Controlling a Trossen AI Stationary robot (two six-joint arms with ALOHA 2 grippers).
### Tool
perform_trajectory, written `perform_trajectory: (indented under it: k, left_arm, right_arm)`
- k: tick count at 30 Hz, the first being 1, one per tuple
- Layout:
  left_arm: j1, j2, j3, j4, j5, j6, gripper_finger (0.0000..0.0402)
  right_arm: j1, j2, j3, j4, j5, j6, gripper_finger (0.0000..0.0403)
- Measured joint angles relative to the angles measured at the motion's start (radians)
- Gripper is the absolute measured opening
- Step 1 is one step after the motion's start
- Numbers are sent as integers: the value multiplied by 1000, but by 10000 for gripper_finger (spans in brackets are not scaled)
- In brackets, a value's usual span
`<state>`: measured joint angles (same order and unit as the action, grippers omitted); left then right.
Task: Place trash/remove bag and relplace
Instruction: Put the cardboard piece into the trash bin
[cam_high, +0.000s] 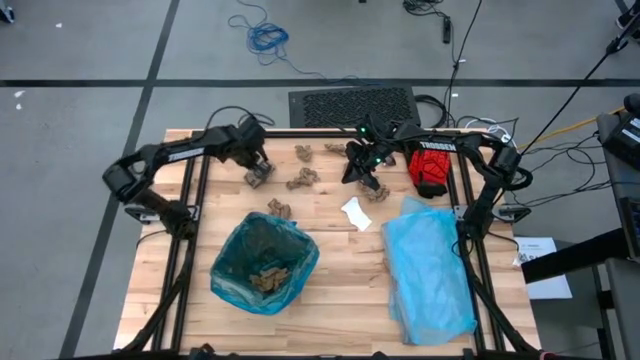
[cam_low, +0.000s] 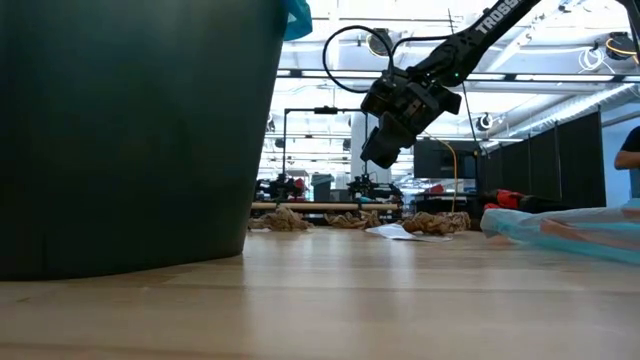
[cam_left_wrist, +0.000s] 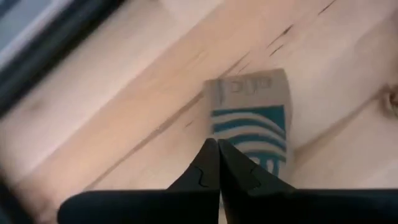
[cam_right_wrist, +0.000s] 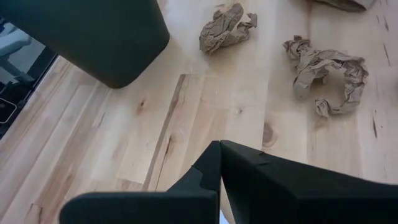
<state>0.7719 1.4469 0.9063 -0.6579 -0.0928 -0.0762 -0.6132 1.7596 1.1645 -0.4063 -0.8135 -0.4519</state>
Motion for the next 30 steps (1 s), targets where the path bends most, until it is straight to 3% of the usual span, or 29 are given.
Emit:
perform_trajectory:
  k: [7, 12, 15, 17, 22, 30]
  left_arm:
    - [0, -159, 55, -42, -34, -32, 1]
    - [-14, -192, 58, -38, 195, -102, 4]
    - [-79, -167, 58, -37, 241, -120, 28]
    - [-123, -141, 58, -42, 187, -121, 51]
    - [-219, -77, 56, -39, -60, -154, 106]
    - [-314, 63, 53, -32, -134, -259, 183]
  right_arm:
    - [1, 0, 0, 14, 0, 25, 0]
    - [7, 0, 0, 14, 0, 26, 0]
    - [14, 0, 0, 17, 0, 16, 0]
    - [19, 0, 0, 16, 1, 8, 0]
    - [21, 0, 0, 9, 1, -13, 0]
    - [21, 0, 0, 5, 2, -29, 0]
